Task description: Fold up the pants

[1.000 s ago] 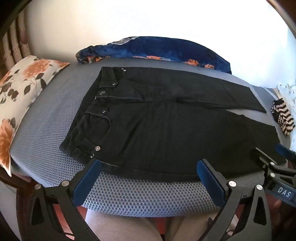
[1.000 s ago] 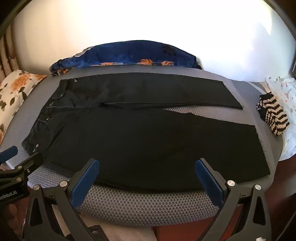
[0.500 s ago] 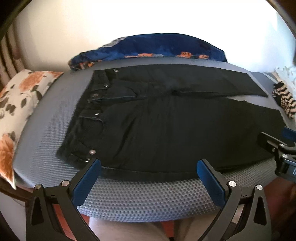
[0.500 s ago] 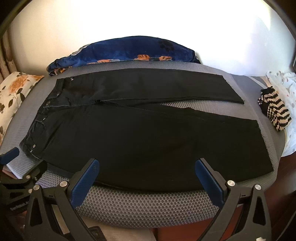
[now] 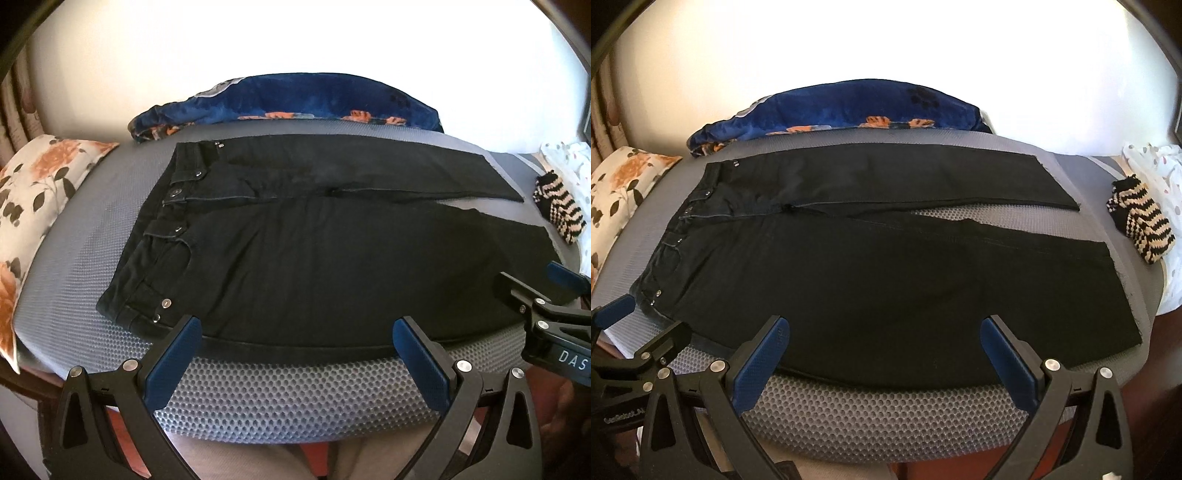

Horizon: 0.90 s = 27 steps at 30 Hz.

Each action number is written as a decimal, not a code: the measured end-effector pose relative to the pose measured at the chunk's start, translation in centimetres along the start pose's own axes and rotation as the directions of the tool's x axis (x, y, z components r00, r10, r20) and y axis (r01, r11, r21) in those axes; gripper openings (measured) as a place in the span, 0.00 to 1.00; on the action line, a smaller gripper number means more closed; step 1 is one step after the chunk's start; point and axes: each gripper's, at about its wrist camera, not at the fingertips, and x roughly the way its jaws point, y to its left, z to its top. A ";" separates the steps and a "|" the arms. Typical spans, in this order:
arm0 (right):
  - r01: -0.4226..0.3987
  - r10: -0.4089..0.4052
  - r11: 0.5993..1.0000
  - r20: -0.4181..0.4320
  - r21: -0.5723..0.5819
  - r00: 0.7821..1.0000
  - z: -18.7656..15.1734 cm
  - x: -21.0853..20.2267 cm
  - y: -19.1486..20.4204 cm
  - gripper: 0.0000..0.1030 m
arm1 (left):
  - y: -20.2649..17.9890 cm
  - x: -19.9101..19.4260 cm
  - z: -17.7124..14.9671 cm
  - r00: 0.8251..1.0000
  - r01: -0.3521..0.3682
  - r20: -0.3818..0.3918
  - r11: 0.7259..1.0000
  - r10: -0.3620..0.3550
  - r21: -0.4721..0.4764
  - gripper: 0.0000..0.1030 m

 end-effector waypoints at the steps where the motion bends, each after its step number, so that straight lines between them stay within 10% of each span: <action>1: 0.002 -0.002 1.000 0.004 0.000 1.000 0.0 -0.1 0.0 1.00 | -0.1 -0.1 0.0 1.000 -0.004 0.003 1.000 0.004 0.003 1.00; 27: -0.002 0.002 1.000 0.005 -0.021 1.000 -0.4 -0.5 -0.5 1.00 | 0.5 -1.2 -1.1 0.999 -0.031 0.018 0.998 0.032 -0.048 1.00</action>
